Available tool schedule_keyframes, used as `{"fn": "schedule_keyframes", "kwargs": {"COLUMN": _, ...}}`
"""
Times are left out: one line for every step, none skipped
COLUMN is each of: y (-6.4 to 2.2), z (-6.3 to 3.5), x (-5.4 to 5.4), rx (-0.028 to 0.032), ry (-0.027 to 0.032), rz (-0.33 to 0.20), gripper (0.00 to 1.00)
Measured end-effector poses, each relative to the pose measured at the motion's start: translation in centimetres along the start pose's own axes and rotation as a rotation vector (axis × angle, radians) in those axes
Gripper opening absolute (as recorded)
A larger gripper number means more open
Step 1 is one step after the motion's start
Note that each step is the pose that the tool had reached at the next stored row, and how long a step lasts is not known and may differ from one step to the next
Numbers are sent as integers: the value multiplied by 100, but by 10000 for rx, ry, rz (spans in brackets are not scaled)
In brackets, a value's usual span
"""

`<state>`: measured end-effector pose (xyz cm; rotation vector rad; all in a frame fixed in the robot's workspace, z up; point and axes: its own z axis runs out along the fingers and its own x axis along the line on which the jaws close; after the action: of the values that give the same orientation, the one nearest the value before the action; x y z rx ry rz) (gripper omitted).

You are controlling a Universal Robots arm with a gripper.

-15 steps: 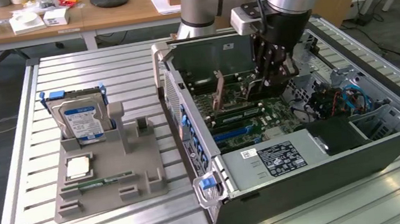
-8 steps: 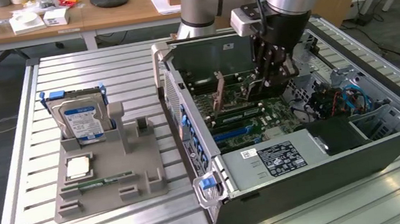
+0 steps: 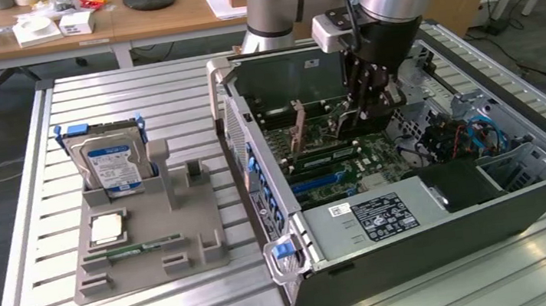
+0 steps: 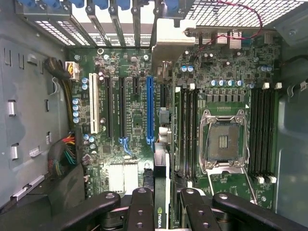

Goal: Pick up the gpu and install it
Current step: 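Insert the gpu into the slot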

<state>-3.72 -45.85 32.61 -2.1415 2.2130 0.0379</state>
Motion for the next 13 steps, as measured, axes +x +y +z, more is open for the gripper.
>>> {"fn": "schedule_keyframes", "kwargs": {"y": 0, "z": 0, "x": 0, "rx": 1, "ry": 0, "rz": 0, "gripper": 26}}
{"fn": "schedule_keyframes", "kwargs": {"y": 0, "z": 0, "x": 0, "rx": 1, "ry": 0, "rz": -1, "gripper": 26}}
{"fn": "schedule_keyframes", "kwargs": {"y": 0, "z": 0, "x": 0, "rx": 1, "ry": 0, "rz": -1, "gripper": 26}}
{"fn": "schedule_keyframes", "kwargs": {"y": 6, "z": 1, "x": 0, "rx": 2, "ry": -1, "rz": 1, "gripper": 26}}
{"fn": "schedule_keyframes", "kwargs": {"y": 22, "z": 1, "x": 1, "rx": 2, "ry": -2, "rz": 1, "gripper": 26}}
{"fn": "schedule_keyframes", "kwargs": {"y": 39, "z": 1, "x": 1, "rx": 3, "ry": -3, "rz": 3, "gripper": 26}}
{"fn": "schedule_keyframes", "kwargs": {"y": 52, "z": 1, "x": 1, "rx": 3, "ry": -1, "rz": 5, "gripper": 26}}
{"fn": "schedule_keyframes", "kwargs": {"y": 53, "z": 0, "x": 1, "rx": 2, "ry": -1, "rz": 6, "gripper": 26}}
{"fn": "schedule_keyframes", "kwargs": {"y": 53, "z": 0, "x": 2, "rx": 2, "ry": 0, "rz": 5, "gripper": 26}}
{"fn": "schedule_keyframes", "kwargs": {"y": 53, "z": 0, "x": 2, "rx": 1, "ry": 0, "rz": 4, "gripper": 26}}
{"fn": "schedule_keyframes", "kwargs": {"y": 53, "z": 0, "x": 2, "rx": 1, "ry": 0, "rz": 5, "gripper": 26}}
{"fn": "schedule_keyframes", "kwargs": {"y": 53, "z": -1, "x": 5, "rx": 1, "ry": 0, "rz": 4, "gripper": 26}}
{"fn": "schedule_keyframes", "kwargs": {"y": 53, "z": -1, "x": 13, "rx": 0, "ry": 0, "rz": 3, "gripper": 26}}
